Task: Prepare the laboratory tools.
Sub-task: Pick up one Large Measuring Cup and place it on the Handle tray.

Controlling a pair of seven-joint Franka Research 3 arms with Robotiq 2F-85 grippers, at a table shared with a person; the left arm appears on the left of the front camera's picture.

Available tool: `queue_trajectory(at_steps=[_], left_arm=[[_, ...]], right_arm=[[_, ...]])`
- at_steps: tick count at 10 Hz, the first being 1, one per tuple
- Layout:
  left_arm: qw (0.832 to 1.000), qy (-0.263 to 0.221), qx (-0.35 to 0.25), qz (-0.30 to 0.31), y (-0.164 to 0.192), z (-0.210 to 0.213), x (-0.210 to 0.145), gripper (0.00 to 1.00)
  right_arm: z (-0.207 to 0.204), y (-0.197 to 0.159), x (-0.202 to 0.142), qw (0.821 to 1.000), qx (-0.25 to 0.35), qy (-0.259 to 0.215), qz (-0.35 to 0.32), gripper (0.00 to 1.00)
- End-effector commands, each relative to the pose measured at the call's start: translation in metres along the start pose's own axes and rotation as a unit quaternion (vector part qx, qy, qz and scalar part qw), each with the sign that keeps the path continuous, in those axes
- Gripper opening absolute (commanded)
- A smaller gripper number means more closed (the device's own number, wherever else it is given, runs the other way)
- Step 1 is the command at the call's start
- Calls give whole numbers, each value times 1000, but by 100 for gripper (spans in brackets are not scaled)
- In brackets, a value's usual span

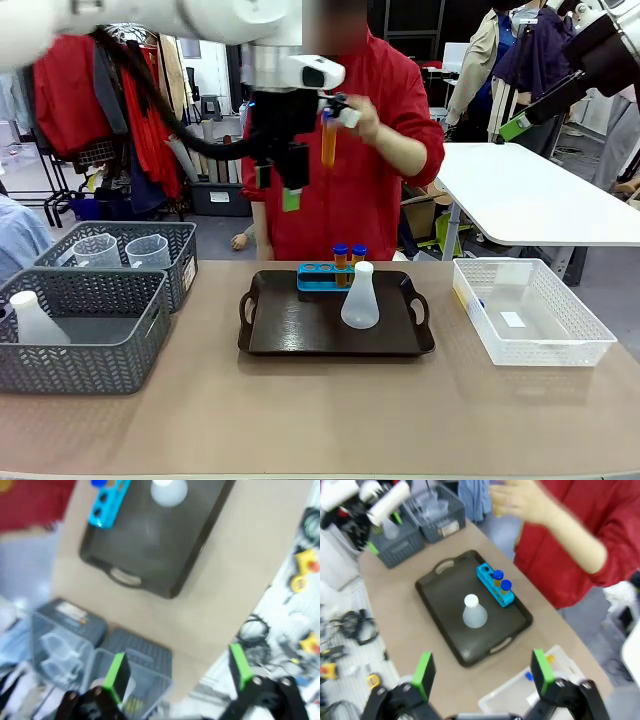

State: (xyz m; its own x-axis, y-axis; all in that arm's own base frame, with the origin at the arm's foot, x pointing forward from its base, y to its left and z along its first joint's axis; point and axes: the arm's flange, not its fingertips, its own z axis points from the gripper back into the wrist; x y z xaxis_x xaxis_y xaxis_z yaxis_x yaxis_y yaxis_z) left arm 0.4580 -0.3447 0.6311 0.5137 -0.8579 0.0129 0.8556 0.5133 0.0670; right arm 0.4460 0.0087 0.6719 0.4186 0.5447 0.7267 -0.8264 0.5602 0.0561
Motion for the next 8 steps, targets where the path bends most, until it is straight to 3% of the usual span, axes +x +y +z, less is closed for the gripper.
queue_trajectory(at_steps=[1, 3, 4, 8], left_arm=[[998, -36, 11, 46, -6, -23, -59, 100], [996, -52, 16, 64, 3, -24, -62, 100], [999, -22, 12, 43, 7, -11, -49, 100], [999, -22, 12, 43, 7, -11, -49, 100]], right_arm=[[1, 0, 1, 1000, 2, -3, 4, 100], [1, 0, 1, 1000, 2, -3, 4, 100], [1, 0, 1, 1000, 2, -3, 4, 100], [1, 0, 1, 1000, 2, -3, 4, 100]])
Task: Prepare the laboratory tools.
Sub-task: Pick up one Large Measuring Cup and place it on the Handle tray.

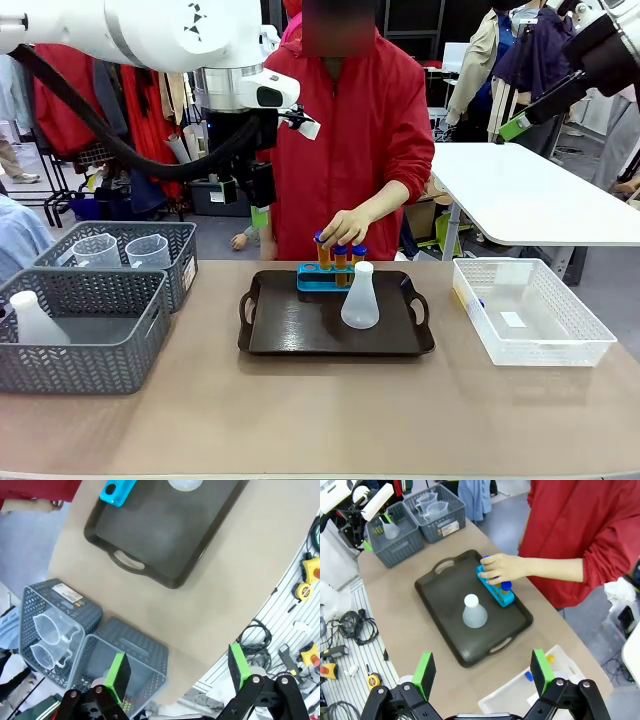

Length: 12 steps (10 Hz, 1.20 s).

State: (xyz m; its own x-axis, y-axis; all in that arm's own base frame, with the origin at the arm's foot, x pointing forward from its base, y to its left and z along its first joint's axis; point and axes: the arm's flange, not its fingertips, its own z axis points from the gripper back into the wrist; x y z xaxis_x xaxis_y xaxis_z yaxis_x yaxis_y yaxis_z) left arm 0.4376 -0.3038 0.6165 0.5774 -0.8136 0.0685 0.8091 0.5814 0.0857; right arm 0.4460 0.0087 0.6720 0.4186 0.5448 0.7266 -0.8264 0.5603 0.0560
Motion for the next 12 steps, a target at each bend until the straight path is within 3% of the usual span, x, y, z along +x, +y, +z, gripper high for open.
queue_trajectory(at_steps=[1, 3, 5, 8, 10, 12], left_arm=[[1000, 3, 1, 2, 5, 3, -2, 100], [1000, 0, 0, 0, 1, 1, 1, 100], [999, 3, -26, 37, 14, 24, -24, 100], [988, -66, -33, 136, 45, 57, -74, 100], [954, -113, 1, 276, 89, 70, -119, 100], [924, -119, 36, 362, 134, 64, -161, 100]], right_arm=[[1, 0, 1, 1000, 2, -3, 4, 100], [1, 0, 1, 1000, 2, -3, 4, 100], [1, 0, 1, 1000, 2, -3, 4, 100], [1, 0, 1, 1000, 2, -3, 4, 100], [1, 0, 1, 1000, 2, -3, 4, 100], [1, 0, 1, 1000, 2, -3, 4, 100]])
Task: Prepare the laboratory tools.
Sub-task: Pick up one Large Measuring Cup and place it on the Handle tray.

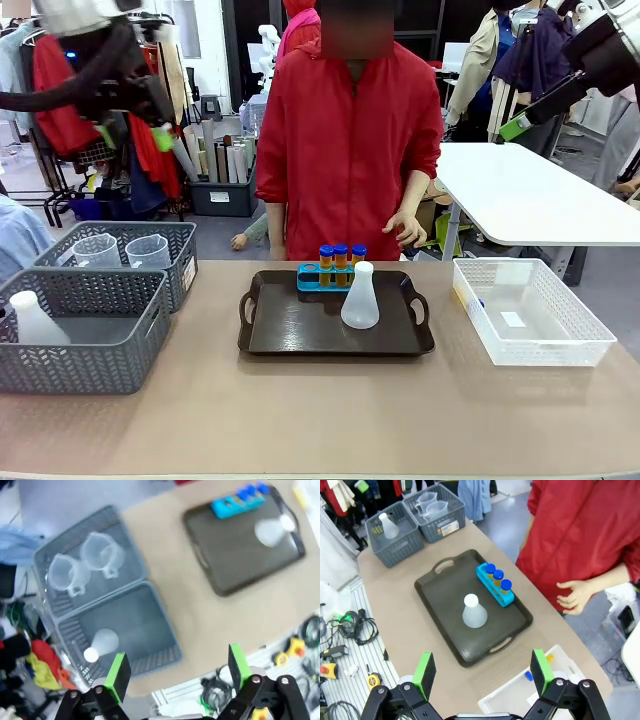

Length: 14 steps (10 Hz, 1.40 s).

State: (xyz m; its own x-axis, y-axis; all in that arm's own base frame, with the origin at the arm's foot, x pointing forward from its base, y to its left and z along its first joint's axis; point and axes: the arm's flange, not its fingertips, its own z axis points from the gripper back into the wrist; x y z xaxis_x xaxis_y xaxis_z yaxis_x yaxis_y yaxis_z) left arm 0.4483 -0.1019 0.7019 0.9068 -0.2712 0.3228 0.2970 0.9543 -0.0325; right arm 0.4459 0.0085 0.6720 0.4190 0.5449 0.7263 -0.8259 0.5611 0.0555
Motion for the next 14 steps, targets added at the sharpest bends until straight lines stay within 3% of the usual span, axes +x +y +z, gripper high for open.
queue_trajectory(at_steps=[1, 2, 4, 5, 6, 7, 11, 12, 14], left_arm=[[996, -28, 25, 82, 35, -19, -14, 100], [990, -37, 49, 130, 62, -21, -23, 100], [983, -38, 68, 168, 95, -28, -30, 100], [980, -55, 51, 185, 100, -31, -31, 100], [984, -60, -7, 166, 85, -29, -23, 100], [984, -37, 55, 166, 111, -28, -26, 100], [984, -40, 45, 167, 107, -29, -24, 100], [987, 0, 51, 153, 116, -45, -22, 100], [976, 8, 79, 204, 150, -90, -9, 100]], right_arm=[[0, 0, 1, 1000, 2, -3, 4, 100], [0, 0, 1, 1000, 2, -3, 4, 100], [0, 0, 1, 1000, 2, -3, 4, 100], [0, 0, 1, 1000, 2, -3, 4, 100], [0, 0, 1, 1000, 2, -3, 4, 100], [0, 0, 1, 1000, 2, -3, 4, 100], [0, 0, 1, 1000, 2, -3, 4, 100], [0, 0, 1, 1000, 2, -3, 4, 100], [0, 0, 1, 1000, 2, -3, 4, 100]])
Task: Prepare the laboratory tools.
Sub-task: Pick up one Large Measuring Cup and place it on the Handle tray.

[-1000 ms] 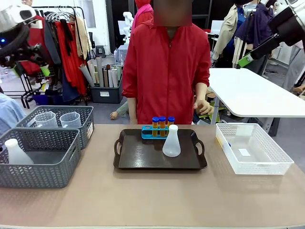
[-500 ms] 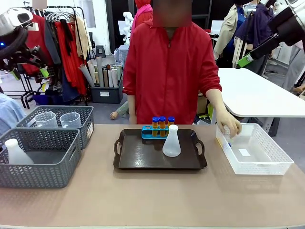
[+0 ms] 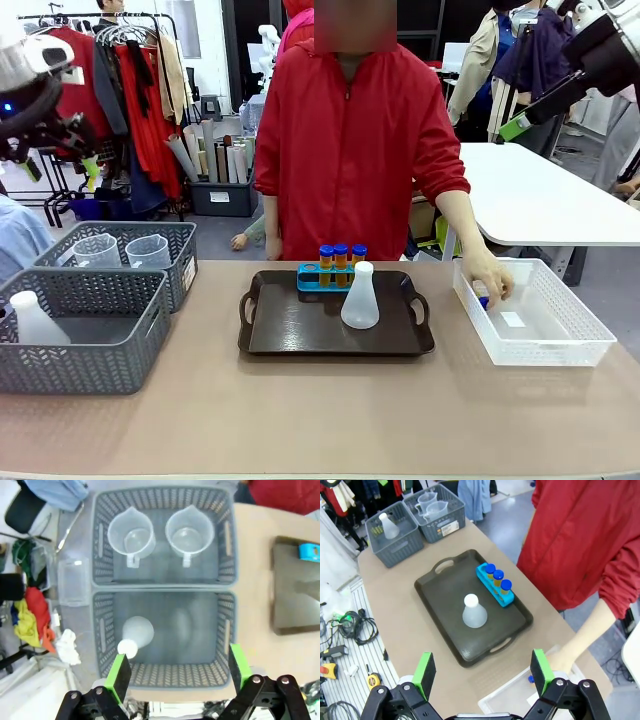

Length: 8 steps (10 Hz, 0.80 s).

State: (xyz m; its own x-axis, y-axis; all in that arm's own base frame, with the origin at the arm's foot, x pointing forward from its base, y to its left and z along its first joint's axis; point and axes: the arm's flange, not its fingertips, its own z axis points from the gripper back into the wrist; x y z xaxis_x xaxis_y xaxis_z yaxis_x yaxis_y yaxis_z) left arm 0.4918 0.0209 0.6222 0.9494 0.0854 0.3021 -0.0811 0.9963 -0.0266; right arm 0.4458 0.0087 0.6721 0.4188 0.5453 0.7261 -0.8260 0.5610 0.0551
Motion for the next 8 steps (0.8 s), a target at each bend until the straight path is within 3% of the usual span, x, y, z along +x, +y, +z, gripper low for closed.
queue_trajectory(at_steps=[1, 3, 6, 8], left_arm=[[999, 12, 25, 36, 19, -31, 22, 100], [998, 7, 53, 44, 42, -78, 38, 100], [998, 35, 43, 30, 64, -129, 41, 100], [998, 23, 40, 30, 66, -153, 41, 100]], right_arm=[[1, 0, 0, 1000, 2, -3, 4, 100], [1, 0, 0, 1000, 2, -3, 4, 100], [1, 0, 0, 1000, 2, -3, 4, 100], [1, 0, 0, 1000, 2, -3, 4, 100]])
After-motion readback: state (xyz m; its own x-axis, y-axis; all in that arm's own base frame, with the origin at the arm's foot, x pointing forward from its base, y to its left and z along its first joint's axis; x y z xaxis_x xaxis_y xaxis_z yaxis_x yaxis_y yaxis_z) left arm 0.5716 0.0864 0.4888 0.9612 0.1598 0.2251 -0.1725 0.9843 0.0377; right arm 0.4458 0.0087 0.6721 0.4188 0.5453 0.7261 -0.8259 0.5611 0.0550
